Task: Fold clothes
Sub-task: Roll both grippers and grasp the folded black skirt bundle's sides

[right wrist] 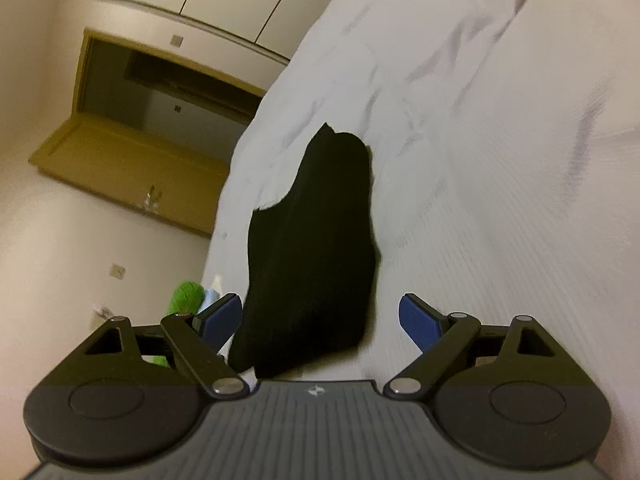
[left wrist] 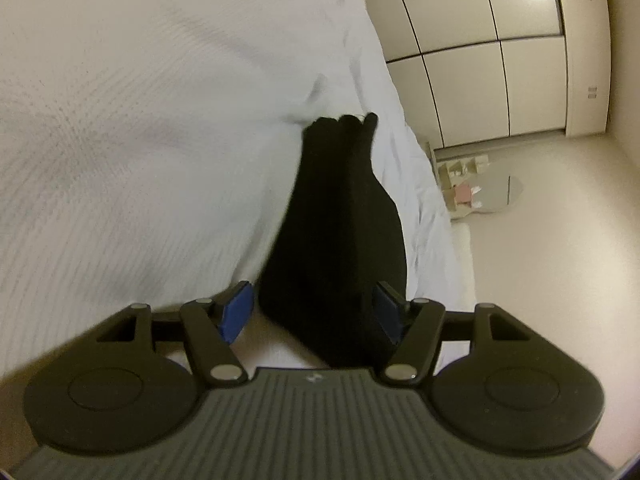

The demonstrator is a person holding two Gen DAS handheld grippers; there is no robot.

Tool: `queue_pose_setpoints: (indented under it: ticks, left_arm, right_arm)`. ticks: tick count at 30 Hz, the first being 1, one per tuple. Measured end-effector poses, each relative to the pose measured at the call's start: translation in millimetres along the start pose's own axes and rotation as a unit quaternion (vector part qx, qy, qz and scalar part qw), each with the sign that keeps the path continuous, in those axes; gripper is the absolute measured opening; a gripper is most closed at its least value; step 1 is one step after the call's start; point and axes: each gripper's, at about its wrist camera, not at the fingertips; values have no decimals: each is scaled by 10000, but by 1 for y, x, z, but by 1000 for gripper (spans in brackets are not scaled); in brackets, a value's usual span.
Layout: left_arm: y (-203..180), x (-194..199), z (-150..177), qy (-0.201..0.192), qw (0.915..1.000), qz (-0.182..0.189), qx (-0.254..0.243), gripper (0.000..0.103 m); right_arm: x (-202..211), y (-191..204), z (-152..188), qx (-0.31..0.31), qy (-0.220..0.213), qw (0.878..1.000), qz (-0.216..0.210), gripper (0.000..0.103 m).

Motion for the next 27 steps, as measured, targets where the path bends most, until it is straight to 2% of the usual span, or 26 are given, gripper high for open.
queue_pose_setpoints:
  ticks: [9, 12, 14, 18, 20, 23, 27]
  left_arm:
    - [-6, -57, -31, 534, 9981, 201, -228, 61]
    - [-8, -73, -43, 712, 9969, 228, -234, 59]
    - [-9, -82, -50, 839, 9959, 201, -280, 57]
    - [-13, -99, -60, 1092, 9926, 202, -499, 56]
    - [-15, -105, -63, 1192, 9910, 183, -584, 51]
    - [-19, -111, -65, 1293, 9893, 105, -666, 43]
    - [-40, -109, -61, 1381, 9868, -180, -832, 36]
  right_arm:
    - [-53, -11, -24, -213, 80, 9996, -136, 86]
    - [-68, -7, -30, -115, 227, 9996, -130, 76]
    - [-81, -5, -35, -87, 340, 9994, -24, 75]
    - [-107, -7, -47, -99, 559, 9983, -133, 74]
    - [-116, -6, -51, -55, 673, 9976, -154, 74]
    - [-123, -3, -55, 6, 790, 9968, -100, 59]
    - [-133, 0, -62, 89, 946, 9955, -27, 52]
Point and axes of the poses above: each gripper's, at about its wrist camera, not at the fingertips, and x roughly against the way its jaws point, y to its left, z to its underside, and after that the axes turned 5 degrees about z, right-handed
